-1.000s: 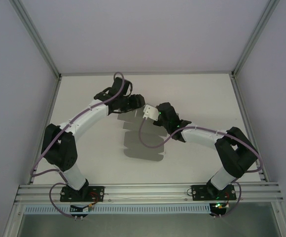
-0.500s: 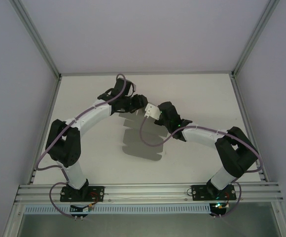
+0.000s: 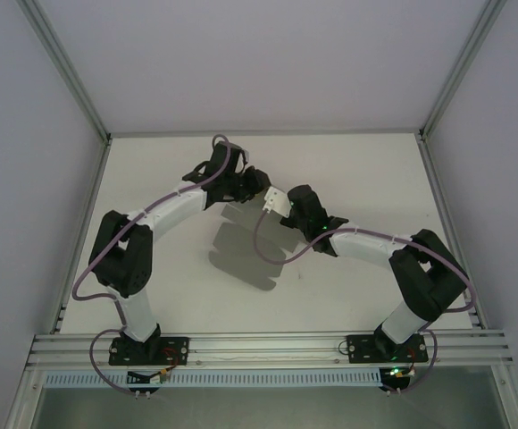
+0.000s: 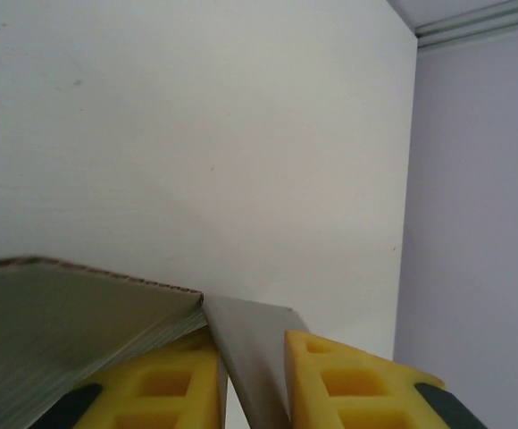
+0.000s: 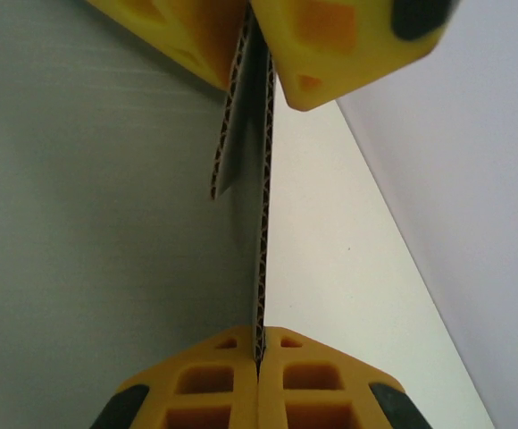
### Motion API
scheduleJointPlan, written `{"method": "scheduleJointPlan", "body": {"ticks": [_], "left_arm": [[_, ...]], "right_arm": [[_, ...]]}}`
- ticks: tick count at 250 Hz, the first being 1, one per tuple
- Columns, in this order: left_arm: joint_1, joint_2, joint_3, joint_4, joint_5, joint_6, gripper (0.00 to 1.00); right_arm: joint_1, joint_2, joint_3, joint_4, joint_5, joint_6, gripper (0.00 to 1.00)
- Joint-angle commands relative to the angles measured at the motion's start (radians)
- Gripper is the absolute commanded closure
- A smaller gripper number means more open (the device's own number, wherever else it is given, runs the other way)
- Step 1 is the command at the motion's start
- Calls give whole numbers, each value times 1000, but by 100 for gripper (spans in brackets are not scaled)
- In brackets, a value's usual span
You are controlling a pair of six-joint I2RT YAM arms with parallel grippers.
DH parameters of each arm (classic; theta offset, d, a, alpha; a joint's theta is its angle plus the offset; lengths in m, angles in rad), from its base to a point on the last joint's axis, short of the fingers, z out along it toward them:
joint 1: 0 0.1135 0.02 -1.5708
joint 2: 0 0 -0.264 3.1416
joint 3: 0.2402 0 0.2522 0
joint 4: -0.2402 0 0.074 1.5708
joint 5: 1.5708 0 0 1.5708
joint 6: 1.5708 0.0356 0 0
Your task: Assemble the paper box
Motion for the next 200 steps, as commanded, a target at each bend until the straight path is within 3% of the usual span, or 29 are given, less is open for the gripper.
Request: {"method": "scheduleJointPlan", "body": {"ticks": [1,24,38,57,87,137,166,200], "left_arm": [[-35,38,-14,117,79,-39,79],[-34,40,-16,120,86,-32,78],[-36,22,-17,93,77,4,73],[-35,-30,-26,19,28,80,60],[-23,-149,-61,-148,-100,201,32],[87,-404,-265,-214,-240,272,1],[145,-528,-373,-261,-389,285,0],[251,-640,-504,-230,-396,280,0]], "right_arm": [[30,5,-1,117,-93,21,100],[29,6,0,122,-67,18,100],[28,3,-4,125,-54,11,100],[28,-3,-9,126,-49,6,100],[14,-11,-15,126,-48,-24,100],[-36,-39,24,80,-71,-42,100],[-66,-72,40,37,-133,-13,100],[-100,-83,38,21,-196,3,100]]}}
